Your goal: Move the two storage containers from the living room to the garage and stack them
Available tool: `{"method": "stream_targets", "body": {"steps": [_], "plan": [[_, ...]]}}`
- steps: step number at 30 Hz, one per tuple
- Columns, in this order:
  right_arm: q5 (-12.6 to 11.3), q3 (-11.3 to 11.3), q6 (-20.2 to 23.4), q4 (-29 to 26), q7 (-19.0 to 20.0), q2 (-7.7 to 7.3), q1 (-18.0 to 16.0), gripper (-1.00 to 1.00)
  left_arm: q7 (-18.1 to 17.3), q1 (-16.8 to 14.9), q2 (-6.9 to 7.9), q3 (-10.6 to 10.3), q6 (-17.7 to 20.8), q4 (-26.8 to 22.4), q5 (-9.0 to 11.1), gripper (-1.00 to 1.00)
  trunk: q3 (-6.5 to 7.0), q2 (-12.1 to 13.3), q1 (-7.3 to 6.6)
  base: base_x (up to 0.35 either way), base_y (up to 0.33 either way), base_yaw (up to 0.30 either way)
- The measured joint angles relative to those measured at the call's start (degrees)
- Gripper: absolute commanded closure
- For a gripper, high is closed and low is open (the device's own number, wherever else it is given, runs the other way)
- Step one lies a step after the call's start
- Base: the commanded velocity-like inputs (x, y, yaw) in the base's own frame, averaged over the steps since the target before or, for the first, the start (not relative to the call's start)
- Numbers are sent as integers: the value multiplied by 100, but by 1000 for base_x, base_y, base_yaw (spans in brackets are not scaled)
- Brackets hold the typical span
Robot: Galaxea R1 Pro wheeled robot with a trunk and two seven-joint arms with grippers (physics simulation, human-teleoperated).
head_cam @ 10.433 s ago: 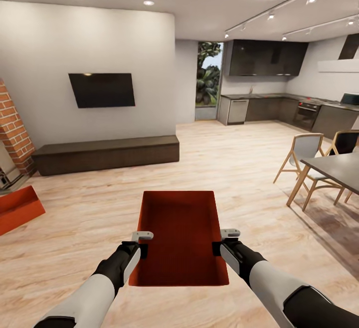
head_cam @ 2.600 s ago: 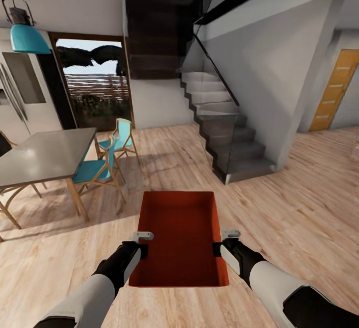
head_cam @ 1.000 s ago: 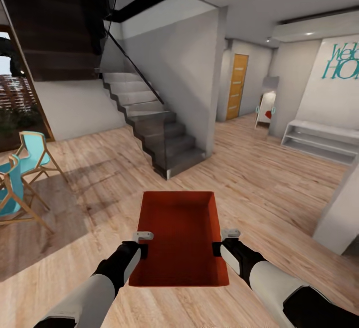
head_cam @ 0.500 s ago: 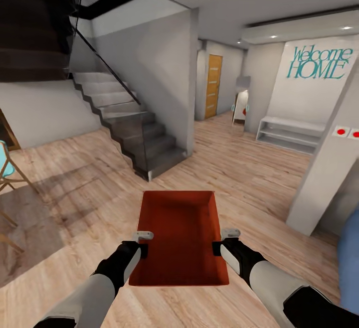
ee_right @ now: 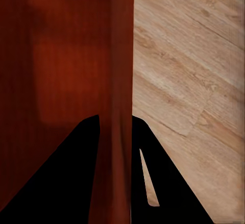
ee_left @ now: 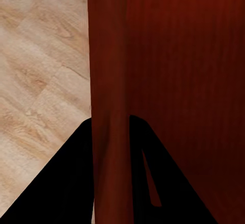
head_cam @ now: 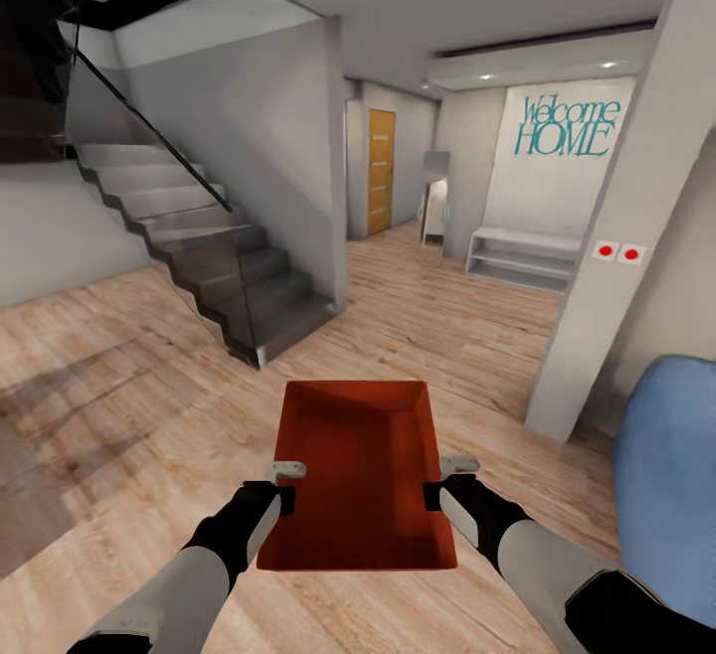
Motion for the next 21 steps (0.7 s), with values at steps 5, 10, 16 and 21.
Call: {"method": "stream_targets", "body": {"steps": [5, 10, 16, 21], "plan": [[6, -6, -2, 22, 15, 2, -1, 100, 2, 1, -3, 5, 10, 6, -9, 100, 0, 0, 0, 0, 0, -35], [4, -4, -2, 21, 5, 7, -2, 100, 0, 1, 2, 1, 8, 7, -3, 100, 0, 0, 0, 0, 0, -2], [-1, 0, -4, 42, 20, 5, -1, 100, 2, 1, -4, 6, 8, 23, -8, 100, 0, 0, 0, 0, 0, 0], [-4, 1, 0, -14, -17, 6, -1, 100, -9, 1, 12, -15, 2, -15, 18, 100, 0, 0, 0, 0, 0, 0]]}}
